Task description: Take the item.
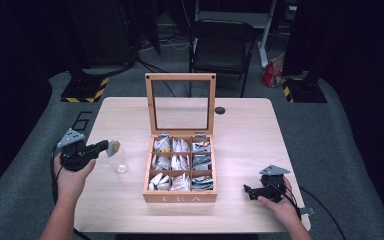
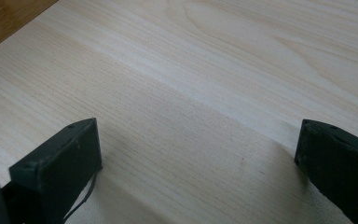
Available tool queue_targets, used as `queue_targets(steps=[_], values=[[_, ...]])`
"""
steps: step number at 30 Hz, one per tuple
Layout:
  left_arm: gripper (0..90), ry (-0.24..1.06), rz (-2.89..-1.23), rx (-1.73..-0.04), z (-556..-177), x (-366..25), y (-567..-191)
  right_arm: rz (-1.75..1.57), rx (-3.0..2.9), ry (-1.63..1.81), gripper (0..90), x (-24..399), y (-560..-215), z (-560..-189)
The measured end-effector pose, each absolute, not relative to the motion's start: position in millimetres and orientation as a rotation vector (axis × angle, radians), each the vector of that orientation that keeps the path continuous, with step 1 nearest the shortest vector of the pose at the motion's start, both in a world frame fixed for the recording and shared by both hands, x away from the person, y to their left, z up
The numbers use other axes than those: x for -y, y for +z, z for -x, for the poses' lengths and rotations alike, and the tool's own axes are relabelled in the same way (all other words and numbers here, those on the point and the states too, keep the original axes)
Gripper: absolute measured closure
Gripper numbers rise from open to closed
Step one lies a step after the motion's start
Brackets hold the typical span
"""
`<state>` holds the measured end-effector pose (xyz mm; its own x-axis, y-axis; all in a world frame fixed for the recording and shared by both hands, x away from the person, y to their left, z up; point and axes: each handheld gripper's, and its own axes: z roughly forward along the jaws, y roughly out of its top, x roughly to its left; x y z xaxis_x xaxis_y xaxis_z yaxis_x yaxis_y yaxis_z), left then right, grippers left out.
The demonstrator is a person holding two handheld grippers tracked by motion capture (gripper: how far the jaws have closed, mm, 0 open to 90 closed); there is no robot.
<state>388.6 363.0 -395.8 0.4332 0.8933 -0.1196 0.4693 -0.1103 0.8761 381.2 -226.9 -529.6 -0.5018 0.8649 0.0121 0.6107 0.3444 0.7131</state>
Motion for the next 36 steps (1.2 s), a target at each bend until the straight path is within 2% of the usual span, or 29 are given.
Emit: queue_targets(steps=[36], values=[[89.5, 0.538, -1.76, -1.235, -397.5, -365.2, -422.3, -1.3, -2.245, 0.95, 0.0, 226.9, -529.6, -381.2]])
